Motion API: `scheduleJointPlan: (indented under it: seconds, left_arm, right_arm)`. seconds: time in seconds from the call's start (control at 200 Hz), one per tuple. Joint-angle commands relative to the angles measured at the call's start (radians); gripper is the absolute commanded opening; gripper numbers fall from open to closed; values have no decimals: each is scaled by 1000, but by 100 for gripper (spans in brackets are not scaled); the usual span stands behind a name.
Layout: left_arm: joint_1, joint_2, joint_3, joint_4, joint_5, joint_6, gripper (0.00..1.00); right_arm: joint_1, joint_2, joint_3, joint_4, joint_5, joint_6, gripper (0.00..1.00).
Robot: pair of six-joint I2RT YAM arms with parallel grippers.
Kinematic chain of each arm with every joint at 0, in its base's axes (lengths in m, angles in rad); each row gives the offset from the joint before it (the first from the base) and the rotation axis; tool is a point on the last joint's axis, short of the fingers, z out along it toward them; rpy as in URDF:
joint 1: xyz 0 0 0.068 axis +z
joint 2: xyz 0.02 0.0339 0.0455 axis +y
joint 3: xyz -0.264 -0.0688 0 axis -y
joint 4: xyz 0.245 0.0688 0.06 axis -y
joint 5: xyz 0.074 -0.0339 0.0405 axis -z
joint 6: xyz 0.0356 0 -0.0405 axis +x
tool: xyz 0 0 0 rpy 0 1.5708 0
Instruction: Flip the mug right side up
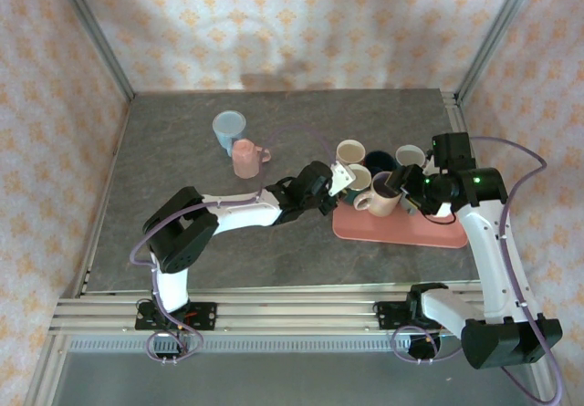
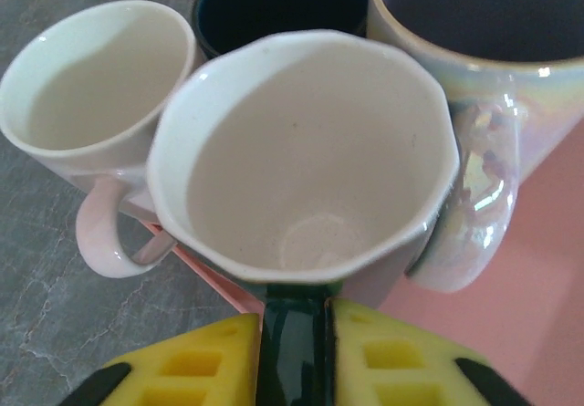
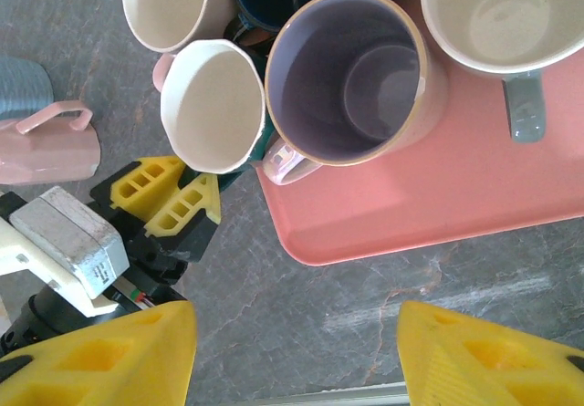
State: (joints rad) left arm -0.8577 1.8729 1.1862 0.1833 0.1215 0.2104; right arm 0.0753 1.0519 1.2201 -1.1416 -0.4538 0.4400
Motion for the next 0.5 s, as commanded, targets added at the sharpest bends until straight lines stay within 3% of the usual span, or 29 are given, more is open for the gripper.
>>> scheduleJointPlan:
  seconds: [0.0,0.265,0.495]
  left_arm:
    - [-8,-19,43,76,-6,1,29]
    - [-10,-52,15,79,-9,6,45]
    - [-9,-98,-27,67,-9,9,48]
  right_arm:
    - [-7,-12,39,-27,-6,-11,61]
    - [-7,-14,48,-32,-2,-9,61]
    - [-7,-21,43,-25,-4,3,61]
